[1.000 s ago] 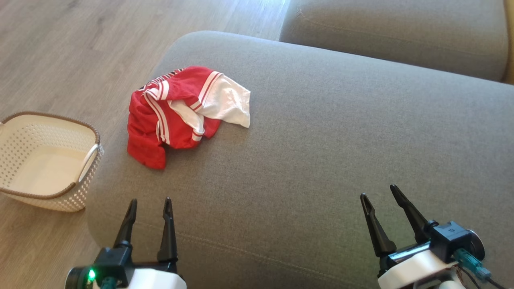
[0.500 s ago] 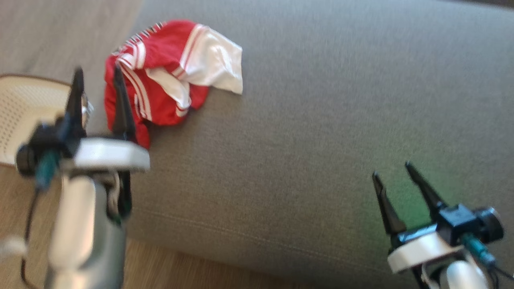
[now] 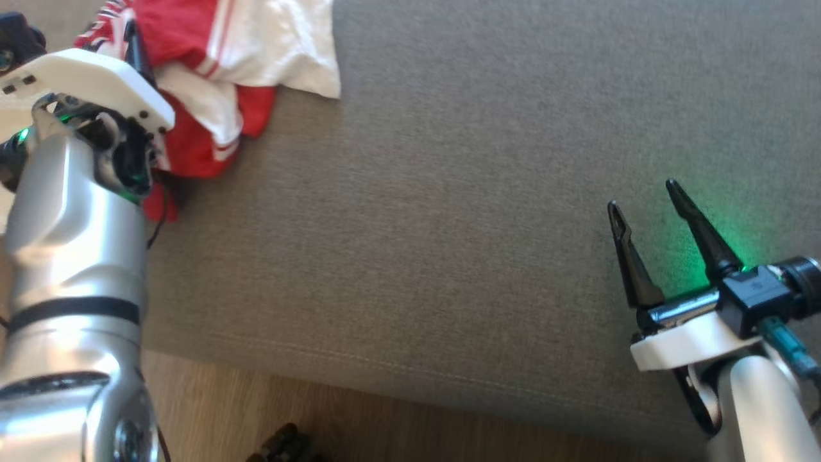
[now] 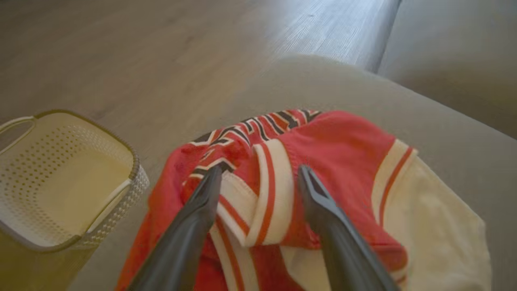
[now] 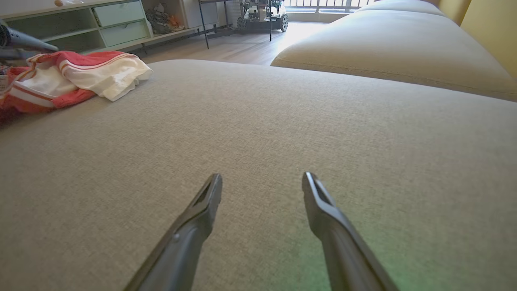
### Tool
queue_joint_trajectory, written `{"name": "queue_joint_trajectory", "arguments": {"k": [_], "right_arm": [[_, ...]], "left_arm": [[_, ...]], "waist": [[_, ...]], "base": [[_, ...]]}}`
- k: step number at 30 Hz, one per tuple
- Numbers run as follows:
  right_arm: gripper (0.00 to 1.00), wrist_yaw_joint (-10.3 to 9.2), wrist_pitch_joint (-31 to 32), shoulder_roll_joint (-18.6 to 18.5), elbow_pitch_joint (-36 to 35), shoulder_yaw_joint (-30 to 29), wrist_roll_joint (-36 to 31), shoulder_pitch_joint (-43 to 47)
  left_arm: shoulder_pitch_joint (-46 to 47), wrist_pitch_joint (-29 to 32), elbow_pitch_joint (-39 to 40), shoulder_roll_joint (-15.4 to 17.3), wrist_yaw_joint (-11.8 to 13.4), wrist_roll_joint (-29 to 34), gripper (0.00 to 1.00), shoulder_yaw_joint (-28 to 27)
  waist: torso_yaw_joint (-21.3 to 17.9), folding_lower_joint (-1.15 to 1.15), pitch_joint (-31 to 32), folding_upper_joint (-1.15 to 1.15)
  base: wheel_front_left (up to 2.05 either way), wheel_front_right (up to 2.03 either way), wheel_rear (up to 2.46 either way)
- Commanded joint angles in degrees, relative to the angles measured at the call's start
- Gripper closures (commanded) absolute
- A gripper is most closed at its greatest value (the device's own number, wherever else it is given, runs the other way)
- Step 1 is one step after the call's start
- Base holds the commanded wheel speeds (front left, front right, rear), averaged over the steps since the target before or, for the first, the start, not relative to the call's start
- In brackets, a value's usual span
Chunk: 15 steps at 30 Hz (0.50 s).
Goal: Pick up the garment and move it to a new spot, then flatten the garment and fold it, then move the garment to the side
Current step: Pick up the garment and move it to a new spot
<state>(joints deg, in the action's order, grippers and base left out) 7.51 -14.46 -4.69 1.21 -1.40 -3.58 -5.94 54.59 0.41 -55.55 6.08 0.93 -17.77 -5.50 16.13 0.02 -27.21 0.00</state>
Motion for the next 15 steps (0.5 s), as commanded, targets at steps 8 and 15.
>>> {"name": "queue_joint_trajectory", "arguments": {"k": [8,15], "right_arm": [[0.0,-0.02,-0.53,0.43,-3.14,-0.4,0.82,-2.44],[0.0,-0.02,-0.53,0.92,-2.51,-0.63,1.19,-3.28]], "left_arm": [[3.61,1.99,-8.38,5.23,0.09,0.08,0.0,-0.41],[3.68,-10.73,-8.49,6.38,-1.19,2.12,1.0,1.65]], "waist": [[-3.34,-0.02,-2.71,0.0],[-4.62,-0.02,-0.01,0.0]], "base": [[0.0,0.0,0.0],[0.0,0.0,0.0]]}}
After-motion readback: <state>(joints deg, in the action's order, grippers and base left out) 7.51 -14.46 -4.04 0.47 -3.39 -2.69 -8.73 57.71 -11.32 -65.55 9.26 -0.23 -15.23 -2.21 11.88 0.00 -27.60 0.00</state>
